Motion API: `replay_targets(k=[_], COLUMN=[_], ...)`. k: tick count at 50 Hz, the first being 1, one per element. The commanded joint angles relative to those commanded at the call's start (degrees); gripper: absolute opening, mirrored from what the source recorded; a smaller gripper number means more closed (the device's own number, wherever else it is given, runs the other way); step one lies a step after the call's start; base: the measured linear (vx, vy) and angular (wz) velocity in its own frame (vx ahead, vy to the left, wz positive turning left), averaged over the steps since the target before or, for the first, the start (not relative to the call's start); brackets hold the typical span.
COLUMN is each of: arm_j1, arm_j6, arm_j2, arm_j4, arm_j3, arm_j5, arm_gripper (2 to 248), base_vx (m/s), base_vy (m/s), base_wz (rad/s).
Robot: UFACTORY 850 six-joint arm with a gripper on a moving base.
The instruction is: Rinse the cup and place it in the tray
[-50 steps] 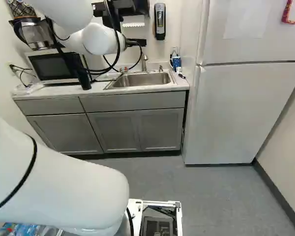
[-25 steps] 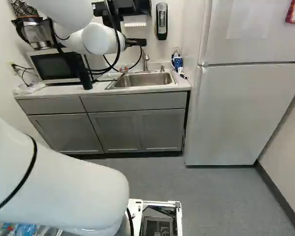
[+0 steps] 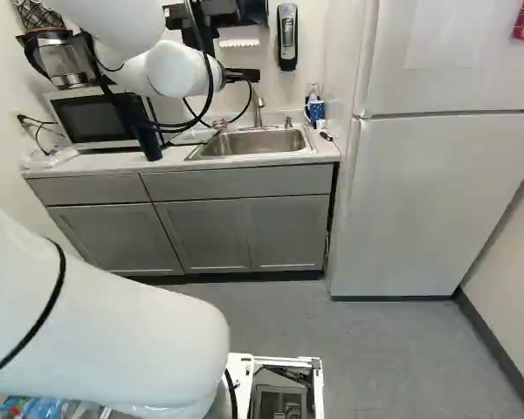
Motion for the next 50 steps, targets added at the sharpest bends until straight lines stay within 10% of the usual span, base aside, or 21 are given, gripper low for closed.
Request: replay_targets(k=[50], arm_j1=[0.0], arm_j6=[0.0], arm_j2=[0.0], arm_j4=[0.0], arm_j3=[0.0], arm_j5=[0.0], arm_gripper=[247], base_vx=[0.105], base_vy=[-0.04], base_wz=[0.079])
